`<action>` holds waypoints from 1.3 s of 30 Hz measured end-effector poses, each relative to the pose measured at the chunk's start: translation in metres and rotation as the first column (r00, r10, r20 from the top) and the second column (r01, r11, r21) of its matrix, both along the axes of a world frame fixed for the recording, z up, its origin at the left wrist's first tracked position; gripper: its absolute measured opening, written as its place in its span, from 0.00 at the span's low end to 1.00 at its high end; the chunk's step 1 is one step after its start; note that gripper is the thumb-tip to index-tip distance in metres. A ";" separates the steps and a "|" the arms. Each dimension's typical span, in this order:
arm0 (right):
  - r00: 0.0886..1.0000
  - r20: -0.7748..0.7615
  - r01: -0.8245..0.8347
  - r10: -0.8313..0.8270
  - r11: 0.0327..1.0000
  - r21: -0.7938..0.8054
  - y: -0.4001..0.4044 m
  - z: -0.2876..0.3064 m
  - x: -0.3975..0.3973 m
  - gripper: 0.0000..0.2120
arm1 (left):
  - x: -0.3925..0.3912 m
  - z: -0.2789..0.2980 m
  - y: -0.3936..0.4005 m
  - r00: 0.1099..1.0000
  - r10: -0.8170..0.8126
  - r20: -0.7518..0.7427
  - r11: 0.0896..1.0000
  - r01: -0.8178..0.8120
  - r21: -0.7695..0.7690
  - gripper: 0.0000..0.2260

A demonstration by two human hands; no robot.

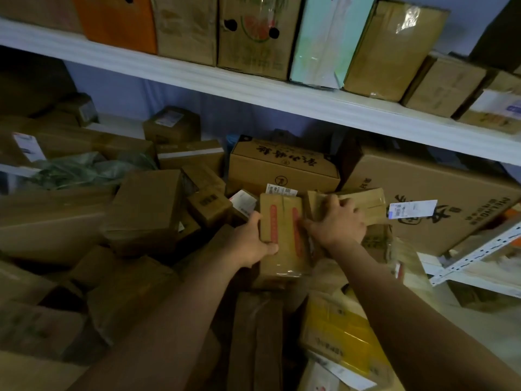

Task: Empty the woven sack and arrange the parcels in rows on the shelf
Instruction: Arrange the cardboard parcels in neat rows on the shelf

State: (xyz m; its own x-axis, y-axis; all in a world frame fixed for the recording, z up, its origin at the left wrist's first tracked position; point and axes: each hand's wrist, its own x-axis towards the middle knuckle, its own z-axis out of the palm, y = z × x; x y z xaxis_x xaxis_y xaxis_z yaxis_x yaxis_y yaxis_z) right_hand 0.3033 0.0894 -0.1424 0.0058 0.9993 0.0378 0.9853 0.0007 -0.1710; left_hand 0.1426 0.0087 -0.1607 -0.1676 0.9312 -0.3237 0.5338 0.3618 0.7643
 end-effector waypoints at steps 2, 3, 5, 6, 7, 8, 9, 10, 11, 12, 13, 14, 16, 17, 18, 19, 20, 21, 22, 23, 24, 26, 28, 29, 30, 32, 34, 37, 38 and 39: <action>0.997 0.046 0.058 -0.058 0.998 0.006 0.000 0.001 0.005 0.35 | 0.003 0.001 0.003 0.997 -0.077 -0.029 0.997 0.076 -0.032 0.27; 0.996 0.042 0.081 -0.081 0.997 0.000 0.001 0.002 0.004 0.34 | 0.004 0.002 0.004 0.994 -0.093 -0.050 0.995 0.091 -0.038 0.25; 0.994 0.015 0.109 -0.109 0.994 -0.010 0.001 0.003 -0.004 0.33 | 0.000 0.004 0.005 0.995 -0.062 -0.082 0.998 0.061 -0.018 0.24; 0.994 0.002 0.108 -0.108 0.994 0.000 0.001 0.004 -0.012 0.32 | -0.008 0.006 0.006 0.996 -0.016 -0.093 1.000 0.017 0.008 0.22; 0.995 -0.015 0.094 -0.094 0.995 0.029 -0.001 0.005 -0.021 0.30 | -0.019 0.008 0.006 0.993 0.040 -0.114 0.999 -0.036 0.038 0.20; 0.997 -0.041 0.064 -0.061 0.995 0.076 -0.004 0.007 -0.032 0.28 | -0.035 0.011 0.005 0.985 0.098 -0.139 0.993 -0.089 0.072 0.18; 0.997 -0.071 0.011 -0.002 0.992 0.129 -0.007 0.007 -0.044 0.25 | -0.052 0.016 0.003 0.974 0.159 -0.161 0.984 -0.143 0.109 0.15; 0.991 -0.103 -0.062 0.081 0.982 0.177 -0.012 0.008 -0.057 0.22 | -0.070 0.021 -0.001 0.961 0.221 -0.167 0.969 -0.198 0.145 0.14; 0.974 -0.138 -0.148 0.179 0.966 0.211 -0.018 0.008 -0.070 0.19 | -0.088 0.025 -0.007 0.944 0.284 -0.169 0.952 -0.256 0.169 0.16; 0.942 -0.184 -0.238 0.281 0.945 0.223 -0.024 0.007 -0.084 0.15 | -0.105 0.027 -0.013 0.914 0.353 -0.202 0.930 -0.318 0.185 0.20; 0.896 -0.249 -0.327 0.368 0.926 0.190 -0.030 0.005 -0.099 0.11 | -0.121 0.028 -0.022 0.865 0.416 -0.282 0.908 -0.376 0.187 0.25; 0.842 -0.334 -0.413 0.424 0.905 0.108 -0.037 0.003 -0.113 0.08 | -0.139 0.024 -0.029 0.807 0.465 -0.364 0.885 -0.431 0.176 0.31; 0.732 -0.546 -0.570 0.407 0.806 -0.162 -0.055 -0.004 -0.143 0.08 | -0.172 0.008 -0.040 0.754 0.531 -0.386 0.837 -0.539 0.096 0.38; 0.701 -0.623 -0.621 0.346 0.726 -0.295 -0.065 -0.007 -0.155 0.13 | -0.185 0.000 -0.043 0.761 0.552 -0.340 0.816 -0.577 0.035 0.41; 0.694 -0.651 -0.651 0.306 0.652 -0.388 -0.074 -0.010 -0.165 0.19 | -0.195 -0.010 -0.046 0.774 0.568 -0.279 0.803 -0.596 -0.021 0.43; 0.691 -0.664 -0.672 0.285 0.591 -0.446 -0.081 -0.013 -0.173 0.25 | -0.202 -0.018 -0.048 0.788 0.575 -0.221 0.800 -0.598 -0.053 0.43; 0.685 -0.678 -0.688 0.267 0.544 -0.481 -0.087 -0.016 -0.179 0.29 | -0.207 -0.024 -0.050 0.796 0.579 -0.177 0.799 -0.597 -0.070 0.41; 0.673 -0.700 -0.702 0.240 0.505 -0.502 -0.093 -0.018 -0.183 0.31 | -0.211 -0.028 -0.052 0.799 0.585 -0.138 0.798 -0.598 -0.080 0.40; 0.663 -0.715 -0.715 0.222 0.470 -0.517 -0.097 -0.020 -0.187 0.32 | -0.213 -0.032 -0.053 0.796 0.597 -0.101 0.791 -0.605 -0.094 0.39; 0.663 -0.713 -0.723 0.227 0.439 -0.533 -0.099 -0.021 -0.190 0.33 | -0.215 -0.035 -0.054 0.792 0.607 -0.065 0.784 -0.611 -0.114 0.40; 0.681 -0.686 -0.718 0.257 0.417 -0.557 -0.101 -0.022 -0.192 0.34 | -0.216 -0.038 -0.055 0.793 0.608 -0.034 0.784 -0.607 -0.133 0.40; 0.734 -0.602 -0.677 0.316 0.410 -0.611 -0.102 -0.025 -0.193 0.35 | -0.217 -0.043 -0.054 0.828 0.560 -0.023 0.818 -0.557 -0.146 0.37; 0.787 -0.536 -0.617 0.306 0.410 -0.672 -0.101 -0.025 -0.188 0.35 | -0.217 -0.044 -0.055 0.882 0.467 -0.060 0.868 -0.470 -0.162 0.34; 0.809 -0.511 -0.588 0.292 0.403 -0.701 -0.100 -0.024 -0.185 0.36 | -0.217 -0.043 -0.054 0.903 0.423 -0.078 0.887 -0.430 -0.166 0.34; 0.828 -0.488 -0.561 0.277 0.395 -0.728 -0.098 -0.022 -0.181 0.36 | -0.215 -0.042 -0.054 0.917 0.388 -0.094 0.901 -0.399 -0.172 0.33; 0.854 -0.453 -0.520 0.255 0.390 -0.760 -0.095 -0.019 -0.175 0.34 | -0.211 -0.040 -0.054 0.935 0.341 -0.094 0.918 -0.353 -0.182 0.31; 0.866 -0.433 -0.499 0.249 0.406 -0.766 -0.092 -0.014 -0.168 0.30 | -0.208 -0.042 -0.057 0.946 0.322 -0.035 0.930 -0.323 -0.173 0.29; 0.875 -0.431 -0.484 0.222 0.448 -0.752 -0.088 -0.008 -0.156 0.27 | -0.204 -0.046 -0.067 0.935 0.344 0.089 0.932 -0.329 -0.149 0.29; 0.877 -0.431 -0.477 0.210 0.468 -0.744 -0.087 -0.007 -0.152 0.25 | -0.202 -0.044 -0.073 0.924 0.366 0.106 0.925 -0.350 -0.149 0.28; 0.879 -0.430 -0.473 0.207 0.489 -0.733 -0.086 -0.007 -0.149 0.23 | -0.200 -0.041 -0.079 0.916 0.386 0.109 0.917 -0.368 -0.153 0.26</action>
